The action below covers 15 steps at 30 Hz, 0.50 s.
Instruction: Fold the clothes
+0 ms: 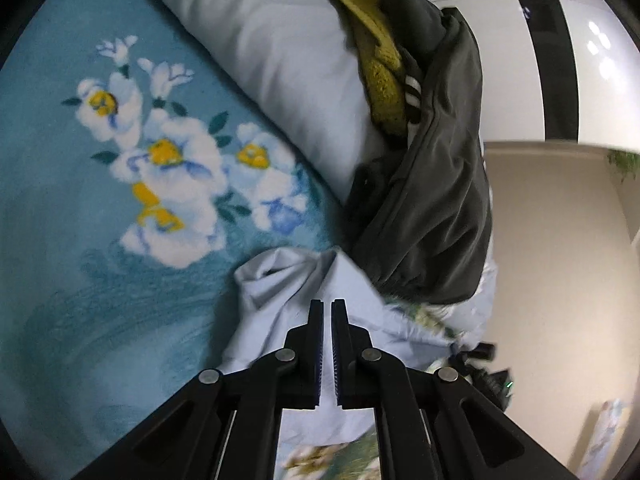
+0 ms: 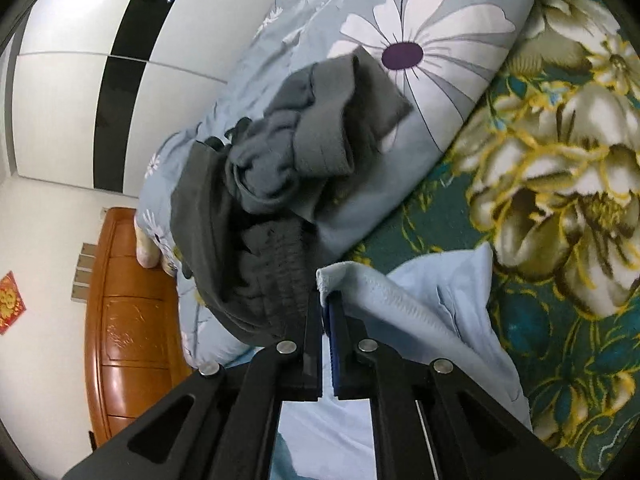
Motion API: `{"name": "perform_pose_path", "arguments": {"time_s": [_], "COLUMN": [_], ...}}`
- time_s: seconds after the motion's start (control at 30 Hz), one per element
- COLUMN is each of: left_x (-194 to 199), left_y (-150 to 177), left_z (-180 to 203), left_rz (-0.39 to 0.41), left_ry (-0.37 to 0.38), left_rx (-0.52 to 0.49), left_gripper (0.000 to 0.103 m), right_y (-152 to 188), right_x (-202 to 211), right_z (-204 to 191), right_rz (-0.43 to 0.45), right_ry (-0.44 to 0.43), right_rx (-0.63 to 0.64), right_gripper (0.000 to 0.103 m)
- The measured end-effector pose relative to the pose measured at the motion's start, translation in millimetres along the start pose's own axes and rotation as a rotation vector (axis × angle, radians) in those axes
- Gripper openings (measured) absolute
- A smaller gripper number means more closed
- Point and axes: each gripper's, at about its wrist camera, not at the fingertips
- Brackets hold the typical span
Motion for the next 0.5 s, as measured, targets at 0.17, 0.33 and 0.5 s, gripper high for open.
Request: {"name": "perform_pose_path", "arguments": {"time_s": [0.17, 0.33, 0.5], "left_x": [-5, -18, -33], "left_y": [36, 73, 96], "left_z": [-25, -57, -86], "left_rz": [-0.013, -0.060, -0.095], "left_ry": [-0.049, -0.105, -0.140], "left_rx": [-0.018, 0.050, 0.139], "left_gripper": [0.035, 0.036, 0.037], "right_y": [5, 38, 98], "right_x": [17, 60, 93], "right_z": [3, 15, 80], "right_rz": [0.019, 0.031, 0.012], "right_ry": [0.037, 0.098, 0.162], "right_rx": [0.035, 0.104, -0.071], "right_gripper": [0.054, 0.055, 0.055]}}
Point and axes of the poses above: each gripper's, at about its wrist camera, not at the fingertips, and x roughly against the way its jaws point, z to its right, y to its underside, and after that the axes turned 11 degrees about x, right-handed
